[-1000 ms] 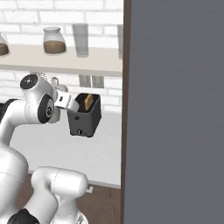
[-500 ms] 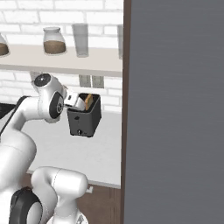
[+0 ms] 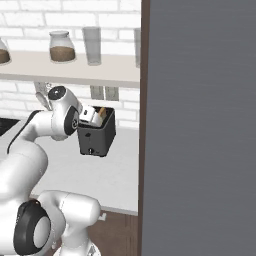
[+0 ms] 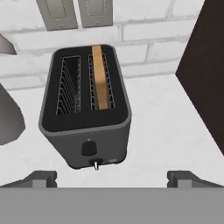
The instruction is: Start the toaster. Once the lever pops up, take the bread to the plate on the dining counter.
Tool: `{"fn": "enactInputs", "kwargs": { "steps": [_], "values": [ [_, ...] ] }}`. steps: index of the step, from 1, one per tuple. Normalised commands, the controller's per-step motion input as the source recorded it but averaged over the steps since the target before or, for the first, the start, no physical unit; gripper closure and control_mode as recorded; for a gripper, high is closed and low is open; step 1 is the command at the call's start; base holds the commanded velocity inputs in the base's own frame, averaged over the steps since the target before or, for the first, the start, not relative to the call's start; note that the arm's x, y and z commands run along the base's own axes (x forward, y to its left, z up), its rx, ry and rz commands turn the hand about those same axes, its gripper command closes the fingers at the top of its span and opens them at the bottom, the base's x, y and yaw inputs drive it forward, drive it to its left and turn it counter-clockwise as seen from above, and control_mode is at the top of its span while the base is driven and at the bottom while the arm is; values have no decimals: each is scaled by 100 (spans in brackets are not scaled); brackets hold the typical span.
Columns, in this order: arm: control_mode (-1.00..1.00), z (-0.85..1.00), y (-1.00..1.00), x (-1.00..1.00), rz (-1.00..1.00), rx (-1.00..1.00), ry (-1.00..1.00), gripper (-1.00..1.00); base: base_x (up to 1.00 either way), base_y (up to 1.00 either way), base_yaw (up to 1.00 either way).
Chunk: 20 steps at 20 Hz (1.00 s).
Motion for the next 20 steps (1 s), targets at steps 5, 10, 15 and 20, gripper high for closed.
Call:
{"fn": "enactInputs", "kwargs": {
  "steps": [5, 10, 15, 20],
  "values": [
    [-100, -14, -1, 45, 0, 0, 0, -100, 0, 0, 0],
    [-100, -14, 0, 42, 0, 0, 0, -100, 0, 0, 0],
    [-100, -19, 0, 18, 0, 0, 0, -100, 0, 0, 0],
    [-100, -23, 0, 17, 0, 0, 0, -100, 0, 0, 0]
  ]
}}
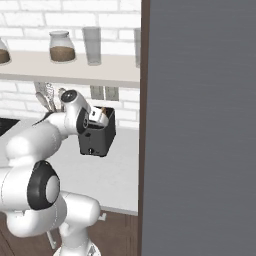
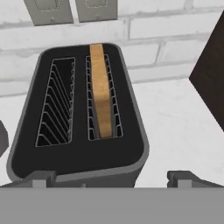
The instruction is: Start the toaster. Once the lever pops up, take the bread to the plate on the dining counter.
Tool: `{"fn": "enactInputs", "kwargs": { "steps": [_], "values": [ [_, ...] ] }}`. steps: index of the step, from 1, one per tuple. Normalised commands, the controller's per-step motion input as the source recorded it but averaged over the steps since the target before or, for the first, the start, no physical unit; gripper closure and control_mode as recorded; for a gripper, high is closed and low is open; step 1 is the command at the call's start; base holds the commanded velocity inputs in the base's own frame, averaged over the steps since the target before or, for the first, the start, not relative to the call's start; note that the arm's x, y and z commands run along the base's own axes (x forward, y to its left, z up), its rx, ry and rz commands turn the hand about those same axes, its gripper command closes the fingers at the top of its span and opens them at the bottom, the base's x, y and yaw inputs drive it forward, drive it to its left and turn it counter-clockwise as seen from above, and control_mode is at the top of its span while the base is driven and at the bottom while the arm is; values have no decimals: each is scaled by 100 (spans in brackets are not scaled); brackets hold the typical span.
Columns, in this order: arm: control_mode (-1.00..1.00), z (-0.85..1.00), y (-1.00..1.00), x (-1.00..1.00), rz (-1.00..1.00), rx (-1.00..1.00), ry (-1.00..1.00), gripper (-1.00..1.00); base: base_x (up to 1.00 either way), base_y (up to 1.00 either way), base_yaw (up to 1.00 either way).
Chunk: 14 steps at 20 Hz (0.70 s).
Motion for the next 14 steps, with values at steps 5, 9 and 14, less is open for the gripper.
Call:
{"fn": "enactInputs", "kwargs": {
  "steps": [5, 9, 14],
  "values": [
    [-100, -16, 0, 21, 0, 0, 0, -100, 0, 0, 0],
    [-100, -13, 0, 25, 0, 0, 0, -100, 0, 0, 0],
    [-100, -10, 0, 32, 0, 0, 0, -100, 0, 0, 0]
  ]
}}
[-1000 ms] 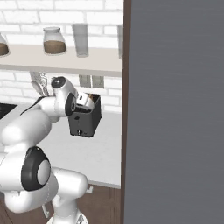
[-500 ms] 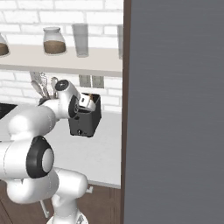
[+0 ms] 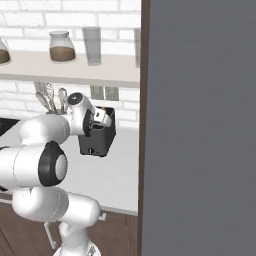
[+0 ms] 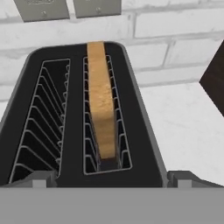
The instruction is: Start the toaster. Once the lever pops up, take the bread to the plate on the dining counter.
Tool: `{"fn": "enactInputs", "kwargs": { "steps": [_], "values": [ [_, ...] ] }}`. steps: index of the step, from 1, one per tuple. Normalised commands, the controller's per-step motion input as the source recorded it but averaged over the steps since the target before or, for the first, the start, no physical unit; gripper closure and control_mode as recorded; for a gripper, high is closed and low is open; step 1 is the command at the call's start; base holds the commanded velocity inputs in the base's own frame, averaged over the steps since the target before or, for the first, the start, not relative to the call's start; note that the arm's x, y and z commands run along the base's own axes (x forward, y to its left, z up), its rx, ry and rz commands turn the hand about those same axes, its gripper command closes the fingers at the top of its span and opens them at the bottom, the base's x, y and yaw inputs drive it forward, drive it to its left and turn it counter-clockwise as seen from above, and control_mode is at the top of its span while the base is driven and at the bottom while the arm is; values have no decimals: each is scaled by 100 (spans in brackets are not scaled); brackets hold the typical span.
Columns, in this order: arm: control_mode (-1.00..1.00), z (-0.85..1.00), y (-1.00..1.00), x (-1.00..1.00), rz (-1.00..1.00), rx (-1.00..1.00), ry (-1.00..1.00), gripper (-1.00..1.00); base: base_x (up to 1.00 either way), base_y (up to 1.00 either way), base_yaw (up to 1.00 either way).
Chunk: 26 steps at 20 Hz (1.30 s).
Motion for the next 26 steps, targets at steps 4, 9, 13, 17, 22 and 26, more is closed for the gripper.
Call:
{"fn": "enactInputs", "kwargs": {
  "steps": [4, 9, 13, 17, 22, 26],
  "values": [
    [-100, -7, 0, 35, 0, 0, 0, -100, 0, 0, 0],
    [-100, -5, 0, 37, 0, 0, 0, -100, 0, 0, 0],
    [-100, -6, 0, 31, -1, 0, -1, -100, 0, 0, 0],
    [-100, -7, 0, 28, -1, 0, -3, -100, 0, 0, 0],
    [-100, -6, 0, 27, -1, 0, -5, -100, 0, 0, 0],
    [-100, -2, 0, 24, -2, 0, -10, -100, 0, 0, 0]
  ]
}}
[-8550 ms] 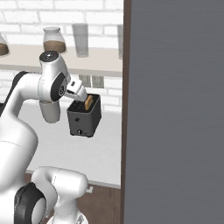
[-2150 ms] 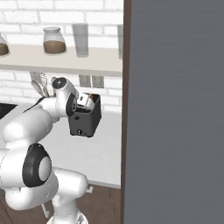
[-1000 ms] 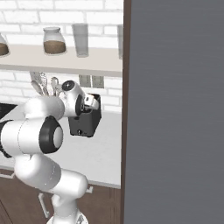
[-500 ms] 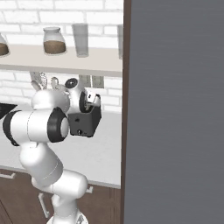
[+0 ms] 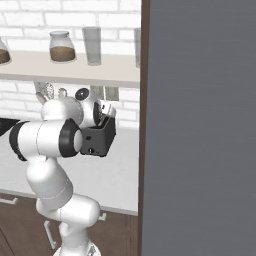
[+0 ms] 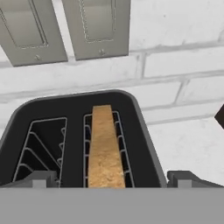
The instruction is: Start the toaster. Once the lever pops up, take the bread to the plate on the dining counter.
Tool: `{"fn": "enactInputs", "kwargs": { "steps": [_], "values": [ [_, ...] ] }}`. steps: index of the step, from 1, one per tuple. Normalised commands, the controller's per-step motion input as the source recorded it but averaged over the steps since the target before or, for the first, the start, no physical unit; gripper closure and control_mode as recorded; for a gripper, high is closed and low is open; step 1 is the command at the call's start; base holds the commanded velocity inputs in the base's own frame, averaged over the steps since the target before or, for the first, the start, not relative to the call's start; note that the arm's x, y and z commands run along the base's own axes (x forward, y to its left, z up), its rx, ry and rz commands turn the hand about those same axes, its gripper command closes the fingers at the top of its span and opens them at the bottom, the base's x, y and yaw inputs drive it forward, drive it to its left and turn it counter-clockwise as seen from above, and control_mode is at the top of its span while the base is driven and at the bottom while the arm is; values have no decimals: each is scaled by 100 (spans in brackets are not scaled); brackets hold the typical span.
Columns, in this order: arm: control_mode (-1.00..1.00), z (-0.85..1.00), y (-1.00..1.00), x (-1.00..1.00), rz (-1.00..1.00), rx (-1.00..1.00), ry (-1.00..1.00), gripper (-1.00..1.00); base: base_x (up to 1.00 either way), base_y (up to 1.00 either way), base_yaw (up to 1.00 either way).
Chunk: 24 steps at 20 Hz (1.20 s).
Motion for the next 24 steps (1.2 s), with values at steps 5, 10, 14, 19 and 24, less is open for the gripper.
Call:
{"fn": "enactInputs", "kwargs": {
  "steps": [5, 10, 14, 19, 24],
  "values": [
    [-100, -7, 0, 9, -1, 0, -2, 100, 0, 0, 0],
    [-100, 0, 0, 0, 0, 2, 0, 100, 0, 0, 0],
    [-100, 0, -6, 0, 0, 3, 0, 100, 0, 0, 0],
    [-100, 11, -7, -24, -2, 2, -8, 100, 0, 0, 0],
    [-100, 47, -1, -60, -4, 0, -24, 100, 0, 0, 0]
  ]
}}
